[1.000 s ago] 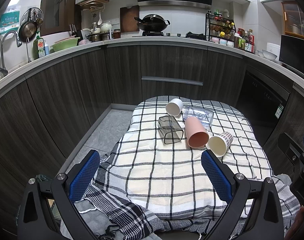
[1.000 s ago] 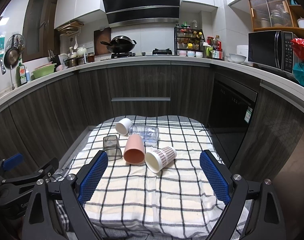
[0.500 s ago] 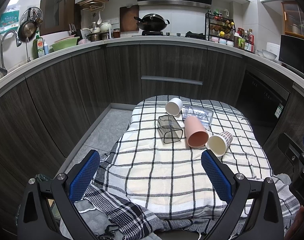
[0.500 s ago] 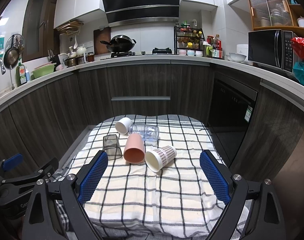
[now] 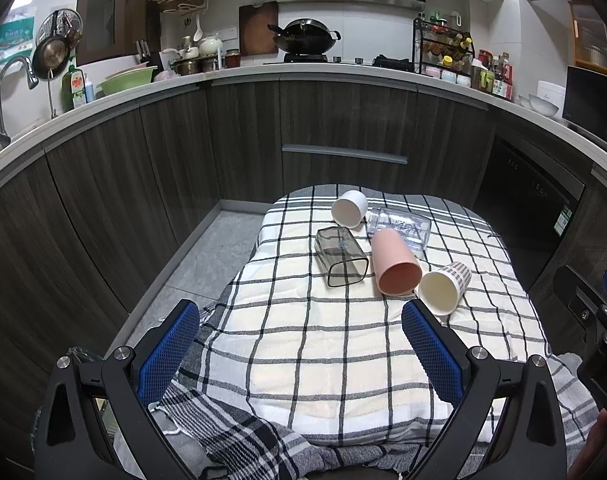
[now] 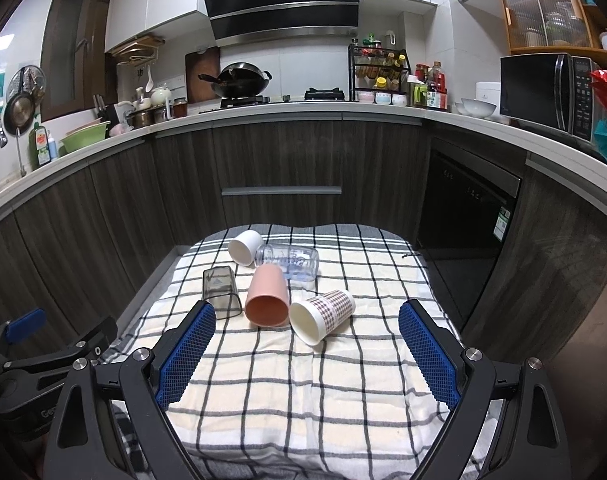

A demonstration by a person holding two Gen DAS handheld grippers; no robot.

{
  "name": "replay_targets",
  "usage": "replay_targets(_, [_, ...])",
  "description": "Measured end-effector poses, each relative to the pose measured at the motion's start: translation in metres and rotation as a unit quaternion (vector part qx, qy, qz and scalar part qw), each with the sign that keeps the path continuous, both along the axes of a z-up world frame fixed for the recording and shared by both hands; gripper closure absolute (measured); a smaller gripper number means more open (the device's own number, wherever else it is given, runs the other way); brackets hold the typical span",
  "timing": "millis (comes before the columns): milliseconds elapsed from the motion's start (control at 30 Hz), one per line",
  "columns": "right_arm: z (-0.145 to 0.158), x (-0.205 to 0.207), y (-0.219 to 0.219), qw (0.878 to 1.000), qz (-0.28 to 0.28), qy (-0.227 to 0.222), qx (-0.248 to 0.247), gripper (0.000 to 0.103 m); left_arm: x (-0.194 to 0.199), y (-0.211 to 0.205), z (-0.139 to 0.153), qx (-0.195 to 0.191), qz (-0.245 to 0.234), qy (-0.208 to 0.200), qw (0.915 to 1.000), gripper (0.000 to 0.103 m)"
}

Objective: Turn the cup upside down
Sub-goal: 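Move the right tool toward the pink cup lying on its side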

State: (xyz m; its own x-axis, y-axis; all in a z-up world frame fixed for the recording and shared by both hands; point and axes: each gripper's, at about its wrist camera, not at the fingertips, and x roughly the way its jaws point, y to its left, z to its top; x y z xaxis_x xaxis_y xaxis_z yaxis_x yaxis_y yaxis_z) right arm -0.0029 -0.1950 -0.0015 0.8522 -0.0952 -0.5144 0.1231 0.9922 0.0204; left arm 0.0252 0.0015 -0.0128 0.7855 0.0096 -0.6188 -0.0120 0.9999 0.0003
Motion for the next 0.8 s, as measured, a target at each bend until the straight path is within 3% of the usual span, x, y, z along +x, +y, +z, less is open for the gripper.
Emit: replay_targets(800, [-0.006, 0.107, 0.01, 0.999, 0.014, 0.051, -0.006, 0.01, 0.09, 0.017, -0.016, -0.01, 0.031, 0.025, 0.9992, 0.0])
